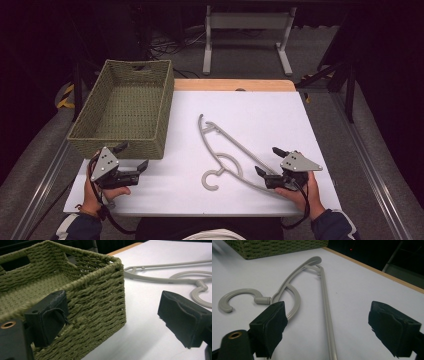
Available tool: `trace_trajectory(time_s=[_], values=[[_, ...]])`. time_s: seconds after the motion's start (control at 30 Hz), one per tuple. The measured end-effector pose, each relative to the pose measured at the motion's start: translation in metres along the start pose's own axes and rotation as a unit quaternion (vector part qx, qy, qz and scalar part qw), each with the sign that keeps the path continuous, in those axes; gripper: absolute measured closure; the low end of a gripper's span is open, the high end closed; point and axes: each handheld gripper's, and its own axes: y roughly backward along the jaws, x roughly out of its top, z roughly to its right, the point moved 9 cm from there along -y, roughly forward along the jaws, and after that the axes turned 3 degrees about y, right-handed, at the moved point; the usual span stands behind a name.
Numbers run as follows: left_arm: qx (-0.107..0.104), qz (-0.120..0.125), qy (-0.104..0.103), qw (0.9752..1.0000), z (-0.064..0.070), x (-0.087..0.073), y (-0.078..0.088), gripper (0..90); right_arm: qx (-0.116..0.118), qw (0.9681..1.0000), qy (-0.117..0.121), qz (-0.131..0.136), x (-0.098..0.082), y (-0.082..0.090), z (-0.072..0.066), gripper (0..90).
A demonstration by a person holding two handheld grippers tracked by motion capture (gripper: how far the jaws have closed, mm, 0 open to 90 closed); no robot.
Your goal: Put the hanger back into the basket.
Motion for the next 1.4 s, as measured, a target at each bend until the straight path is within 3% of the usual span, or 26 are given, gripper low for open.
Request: trace_trajectory(time_s=[0.3, 0.53, 0.63, 0.7, 0.73, 0.77, 0.83, 0.87, 0.9, 0.97, 1.1, 1.13, 1.17, 1.3, 1.4], values=[[-0.02, -0.008, -0.004, 0.9998, 0.008, -0.005, 0.001, 10.5, 0.003, 0.999, 0.022, -0.038, 0.004, -0.001, -0.004, 15.1], [-0.026, -0.02, -0.009, 0.9994, 0.013, -0.011, 0.0, 10.7, 0.069, 0.9946, -0.004, -0.077, 0.016, -0.007, -0.018, 16.4], [-0.035, -0.02, -0.016, 0.9991, 0.015, -0.01, -0.004, 11.0, 0.096, 0.9891, 0.001, -0.111, 0.019, -0.014, -0.027, 20.6], [-0.04, -0.022, -0.014, 0.9988, 0.016, -0.011, -0.006, 11.1, 0.115, 0.9831, 0.003, -0.142, 0.017, -0.018, -0.035, 24.8], [-0.04, -0.022, -0.014, 0.9988, 0.016, -0.011, -0.006, 11.2, 0.126, 0.9782, 0.009, -0.165, 0.014, -0.021, -0.04, 28.5], [-0.044, -0.023, -0.01, 0.9987, 0.016, -0.012, -0.006, 11.2, 0.126, 0.9782, 0.009, -0.165, 0.014, -0.021, -0.04, 28.5], [-0.048, -0.023, -0.01, 0.9985, 0.016, -0.013, -0.006, 11.1, 0.144, 0.9675, 0.025, -0.207, 0.009, -0.026, -0.049, 34.8], [-0.049, -0.023, -0.01, 0.9985, 0.016, -0.013, -0.006, 11.2, 0.157, 0.9567, 0.039, -0.242, 0.003, -0.031, -0.055, 38.7], [-0.049, -0.023, -0.011, 0.9985, 0.017, -0.013, -0.005, 11.2, 0.157, 0.9567, 0.039, -0.242, 0.003, -0.031, -0.055, 38.7], [-0.049, -0.025, -0.012, 0.9984, 0.017, -0.012, -0.004, 11.2, 0.168, 0.946, 0.047, -0.273, -0.003, -0.036, -0.06, 43.3], [-0.052, -0.029, -0.015, 0.9981, 0.018, -0.012, -0.006, 11.3, 0.202, 0.9205, 0.07, -0.327, -0.015, -0.038, -0.065, 55.6], [-0.05, -0.029, -0.018, 0.9982, 0.018, -0.012, -0.007, 11.4, 0.213, 0.9115, 0.081, -0.342, -0.019, -0.038, -0.067, 56.9], [-0.051, -0.031, -0.019, 0.998, 0.019, -0.012, -0.008, 11.4, 0.223, 0.9068, 0.09, -0.346, -0.019, -0.039, -0.067, 58.4], [-0.052, -0.038, -0.022, 0.9977, 0.023, -0.014, -0.007, 11.7, 0.236, 0.8948, 0.095, -0.367, -0.015, -0.046, -0.064, 70.7], [-0.054, -0.043, -0.025, 0.9973, 0.025, -0.016, -0.006, 11.8, 0.233, 0.8953, 0.099, -0.367, -0.015, -0.049, -0.063, 75.9]])
